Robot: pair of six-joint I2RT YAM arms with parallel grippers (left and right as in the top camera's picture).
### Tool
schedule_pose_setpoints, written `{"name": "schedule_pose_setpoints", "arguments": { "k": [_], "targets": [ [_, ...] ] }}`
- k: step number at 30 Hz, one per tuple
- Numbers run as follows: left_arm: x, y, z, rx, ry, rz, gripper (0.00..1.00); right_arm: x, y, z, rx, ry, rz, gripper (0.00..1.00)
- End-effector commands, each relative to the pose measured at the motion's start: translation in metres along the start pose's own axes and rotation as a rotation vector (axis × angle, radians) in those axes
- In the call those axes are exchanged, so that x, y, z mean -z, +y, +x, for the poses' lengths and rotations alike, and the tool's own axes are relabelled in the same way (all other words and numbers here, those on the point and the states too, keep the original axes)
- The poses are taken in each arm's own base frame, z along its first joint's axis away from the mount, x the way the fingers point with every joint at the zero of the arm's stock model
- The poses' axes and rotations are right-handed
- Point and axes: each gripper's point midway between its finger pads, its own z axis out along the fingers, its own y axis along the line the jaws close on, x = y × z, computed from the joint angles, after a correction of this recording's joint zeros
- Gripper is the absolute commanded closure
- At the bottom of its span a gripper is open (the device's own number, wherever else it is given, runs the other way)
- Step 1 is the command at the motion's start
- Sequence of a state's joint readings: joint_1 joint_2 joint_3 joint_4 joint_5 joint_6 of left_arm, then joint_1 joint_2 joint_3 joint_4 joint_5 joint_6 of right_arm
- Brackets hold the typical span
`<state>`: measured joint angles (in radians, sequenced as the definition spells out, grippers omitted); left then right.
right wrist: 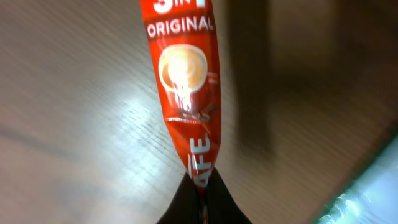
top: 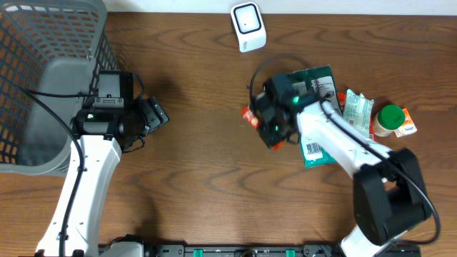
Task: Scan the item barcode
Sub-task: 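Lift the red Nescafé stick up toward the white scanner, then hold the red stick's barcode against the white scanner with the right gripper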
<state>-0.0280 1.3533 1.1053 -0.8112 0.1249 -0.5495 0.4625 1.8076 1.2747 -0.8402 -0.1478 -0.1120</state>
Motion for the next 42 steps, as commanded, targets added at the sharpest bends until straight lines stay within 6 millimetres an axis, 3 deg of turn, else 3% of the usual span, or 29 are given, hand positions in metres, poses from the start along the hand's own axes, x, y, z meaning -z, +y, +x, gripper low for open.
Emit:
{"name": "schedule_pose_setpoints", "arguments": {
  "k": [1, 9, 13, 15, 18, 25, 33, 37, 42],
  "targets": [
    [-0.002, 0.003, 0.001, -0.003, 0.008, -0.01, 0.15, 0.067, 0.003, -0.046, -0.125, -0.146, -0.004, 0.99],
    [-0.002, 0.002, 0.001, -0.003, 0.008, -0.009, 0.15, 0.17, -0.01, -0.089, -0.22, -0.244, 0.117, 0.99],
    [-0.002, 0.003, 0.001, -0.002, 0.007, -0.01, 0.15, 0.198, -0.02, -0.115, -0.247, -0.262, 0.155, 0.99],
    [-0.002, 0.003, 0.001, -0.002, 0.007, -0.01, 0.15, 0.198, -0.028, -0.128, -0.259, -0.267, 0.166, 0.99],
    [-0.002, 0.003, 0.001, -0.002, 0.007, -0.01, 0.15, 0.178, -0.045, -0.151, -0.278, -0.274, 0.173, 0.99],
    [-0.002, 0.003, 0.001, -0.002, 0.007, -0.01, 0.15, 0.105, -0.088, -0.206, -0.294, -0.342, 0.189, 0.99],
    [-0.002, 0.003, 0.001, -0.002, 0.007, -0.01, 0.15, 0.028, -0.113, -0.246, -0.232, -0.402, 0.209, 0.99],
    [-0.002, 0.003, 0.001, -0.002, 0.007, -0.01, 0.15, 0.008, -0.122, -0.257, -0.235, -0.432, 0.222, 0.99],
    [-0.002, 0.003, 0.001, -0.002, 0.007, -0.01, 0.15, -0.004, -0.13, -0.267, -0.242, -0.472, 0.23, 0.99]
  ]
}}
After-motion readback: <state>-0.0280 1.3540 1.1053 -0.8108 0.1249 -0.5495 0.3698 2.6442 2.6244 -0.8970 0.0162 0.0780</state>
